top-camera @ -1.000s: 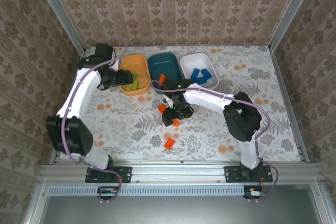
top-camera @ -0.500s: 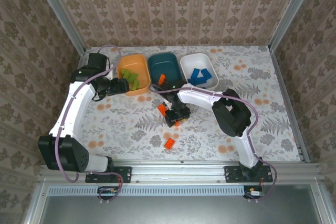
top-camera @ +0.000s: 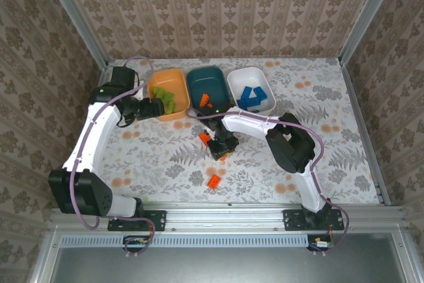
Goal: Sort the legos into containers by color
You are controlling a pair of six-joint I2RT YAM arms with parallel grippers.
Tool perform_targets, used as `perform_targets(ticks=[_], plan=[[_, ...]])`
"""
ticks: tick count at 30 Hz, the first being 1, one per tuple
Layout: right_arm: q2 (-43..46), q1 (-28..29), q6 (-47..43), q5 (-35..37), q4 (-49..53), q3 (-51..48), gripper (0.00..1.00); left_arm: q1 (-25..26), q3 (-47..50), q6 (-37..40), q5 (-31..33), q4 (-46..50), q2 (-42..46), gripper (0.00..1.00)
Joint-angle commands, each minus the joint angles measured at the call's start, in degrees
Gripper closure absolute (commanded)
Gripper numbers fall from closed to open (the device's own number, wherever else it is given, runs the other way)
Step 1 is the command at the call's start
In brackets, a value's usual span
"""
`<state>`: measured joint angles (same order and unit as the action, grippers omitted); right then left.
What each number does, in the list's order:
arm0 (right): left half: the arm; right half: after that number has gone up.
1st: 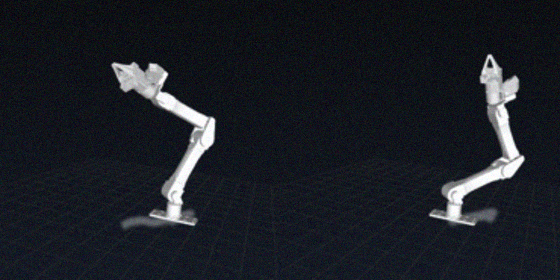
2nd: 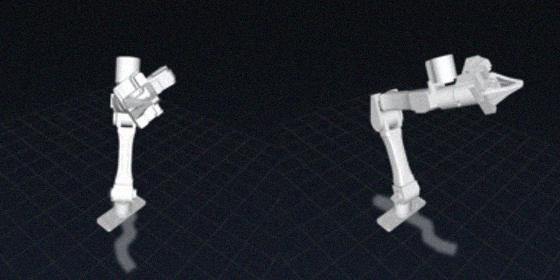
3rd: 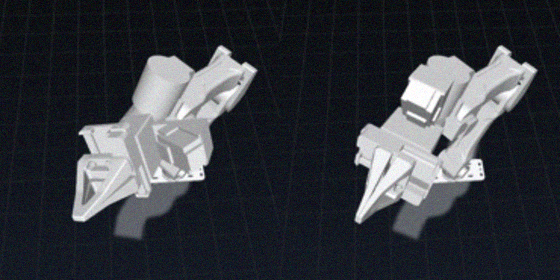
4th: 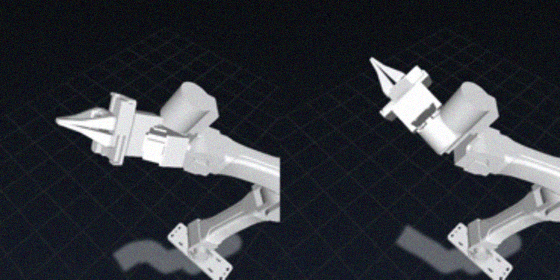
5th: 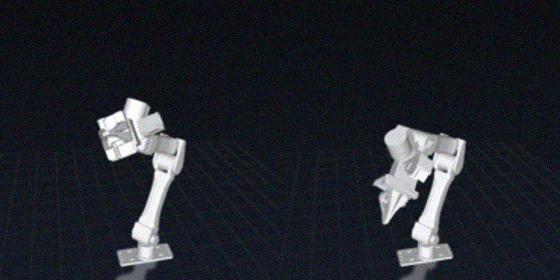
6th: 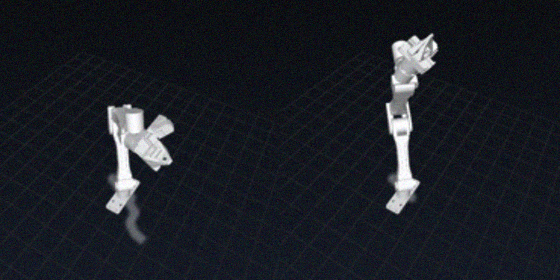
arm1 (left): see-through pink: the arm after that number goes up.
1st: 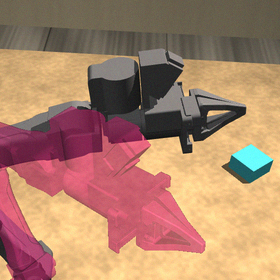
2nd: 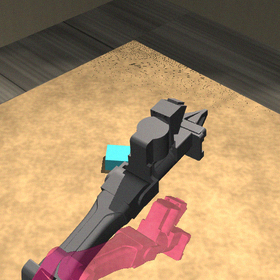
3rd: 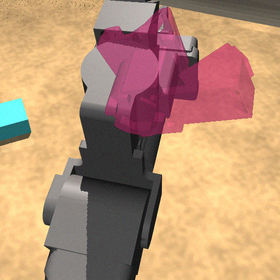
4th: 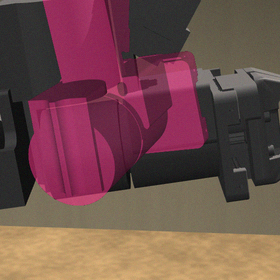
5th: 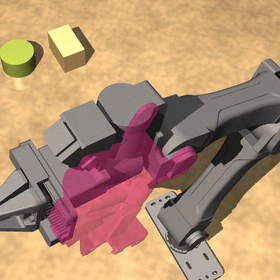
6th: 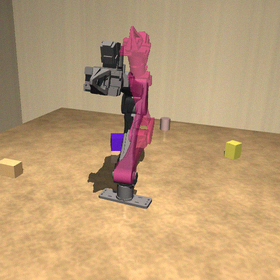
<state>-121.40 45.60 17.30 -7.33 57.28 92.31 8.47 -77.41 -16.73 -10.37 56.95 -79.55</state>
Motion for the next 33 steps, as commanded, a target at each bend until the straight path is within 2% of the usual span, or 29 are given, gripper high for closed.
perform_targets(ticks=[1,8,15,22,28,33], plan=[[5.4,0.45,-0.34,-0.89,0.27,-1.82,0.72,-0.54,-0.82,0.15,-1.22,-0.93,-0.62,0.18],[15.29,-0.74,0.42,-11.02,-3.97,-5.98,0.73,-0.57,-1.46,-0.97,-2.88,-1.95,-1.74,0.16],[20.77,-10.46,12.58,-20.82,-14.16,-6.64,0.73,-0.49,-2.18,-2.62,-5.11,-2.47,-2.72,0.14],[12.81,-17.58,21.68,-23.88,-18.77,0.67,0.74,-0.06,0.37,-4.02,-5.62,-2.76,0.24,0.11],[1.7,-18.96,22.51,-23.33,-16.38,12.36,0.74,0.11,3.58,-4.77,-6.4,-2.28,3.36,0.08],[-6.43,-19.67,22.61,-22.3,-13.59,22.02,0.68,0.88,5.31,-4.91,-6.86,-1.93,4.91,0.05]])
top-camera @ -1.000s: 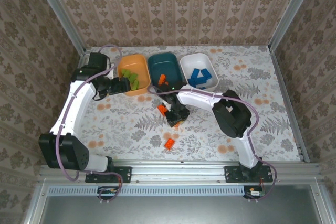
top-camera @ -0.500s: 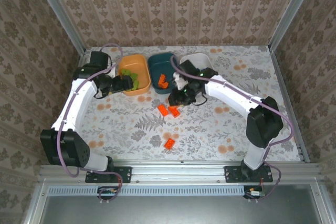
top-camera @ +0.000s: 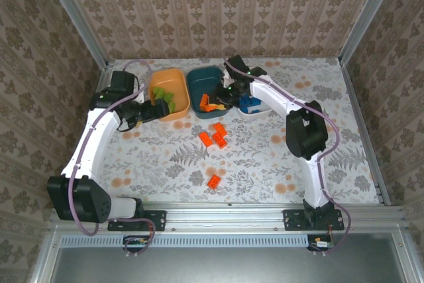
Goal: Sort the legos into containers by color
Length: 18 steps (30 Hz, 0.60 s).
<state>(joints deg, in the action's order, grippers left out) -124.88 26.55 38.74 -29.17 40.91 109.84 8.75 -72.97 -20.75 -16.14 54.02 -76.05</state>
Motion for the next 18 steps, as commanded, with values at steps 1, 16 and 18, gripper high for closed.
perform_targets(ticks=[1,16,18], plan=[[-4.39,-0.78,1.16,-0.21,3.3,6.21,0.66,0.85,1.02,-0.7,-1.0,1.16,1.6,0.04],[-6.35,-1.5,-1.04,0.7,7.7,14.25,0.39,7.91,-0.39,3.47,0.59,2.39,-1.38,0.0],[-2.98,-1.75,-1.77,1.29,7.32,11.74,0.39,10.28,-1.82,4.87,1.52,3.09,-2.61,0.0]])
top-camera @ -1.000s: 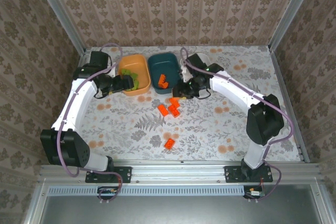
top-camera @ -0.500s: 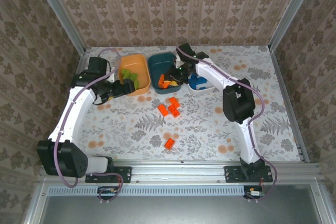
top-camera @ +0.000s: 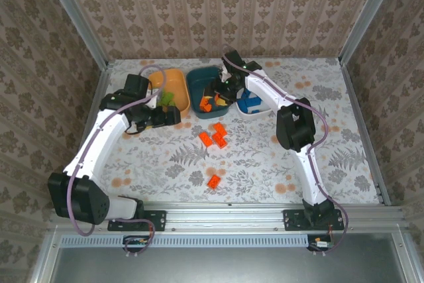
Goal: Sort the legos into containers by color
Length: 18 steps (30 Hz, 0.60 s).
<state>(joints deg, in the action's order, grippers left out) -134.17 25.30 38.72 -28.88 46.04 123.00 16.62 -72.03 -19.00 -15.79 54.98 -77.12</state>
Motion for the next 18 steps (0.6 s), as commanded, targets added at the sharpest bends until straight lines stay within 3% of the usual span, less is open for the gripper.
perform_targets(ticks=[1,7,18], plan=[[8.03,-0.73,-1.95,1.19,1.78,-2.93,0.38,3.65,-3.29,3.63,1.73,2.38,-2.0,0.0],[21.59,-3.21,-3.06,2.07,-1.2,-19.88,0.37,13.44,-3.68,6.26,4.95,3.29,-4.68,0.0],[42.67,-7.98,-5.62,6.89,-3.51,-54.64,0.36,30.25,1.18,3.32,7.7,1.42,-12.51,0.0]])
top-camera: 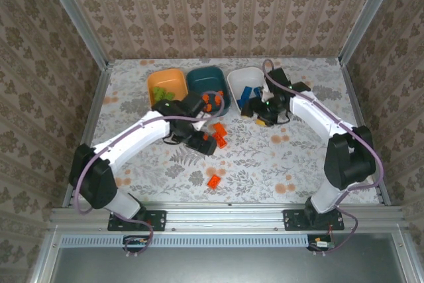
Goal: Sort the legos into containers by color
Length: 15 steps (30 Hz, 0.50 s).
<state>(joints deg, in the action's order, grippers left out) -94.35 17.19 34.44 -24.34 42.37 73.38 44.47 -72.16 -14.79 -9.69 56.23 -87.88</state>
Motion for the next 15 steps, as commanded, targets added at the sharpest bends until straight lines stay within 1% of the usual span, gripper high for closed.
perform_targets(ticks=[1,5,9,12,15], plan=[[3.81,-0.03,-1.17,2.44,-0.23,-7.09,0.35,3.53,1.52,-1.48,1.6,-0.12,-3.01,0.0],[6.05,-0.64,-1.45,3.23,-0.47,-11.35,0.35,8.7,1.6,-2.99,1.71,-2.09,-7.02,0.01],[6.62,-1.36,-2.59,3.85,0.7,-11.64,0.35,13.7,1.01,-4.98,1.25,-3.39,-11.32,0.02],[7.15,-1.96,-3.27,4.12,1.33,-11.94,0.34,15.2,0.25,-5.27,1.37,-3.27,-12.49,0.03],[7.75,-2.69,-3.76,4.07,1.42,-12.89,0.34,15.49,0.93,-5.89,-0.25,-3.97,-12.76,0.08]])
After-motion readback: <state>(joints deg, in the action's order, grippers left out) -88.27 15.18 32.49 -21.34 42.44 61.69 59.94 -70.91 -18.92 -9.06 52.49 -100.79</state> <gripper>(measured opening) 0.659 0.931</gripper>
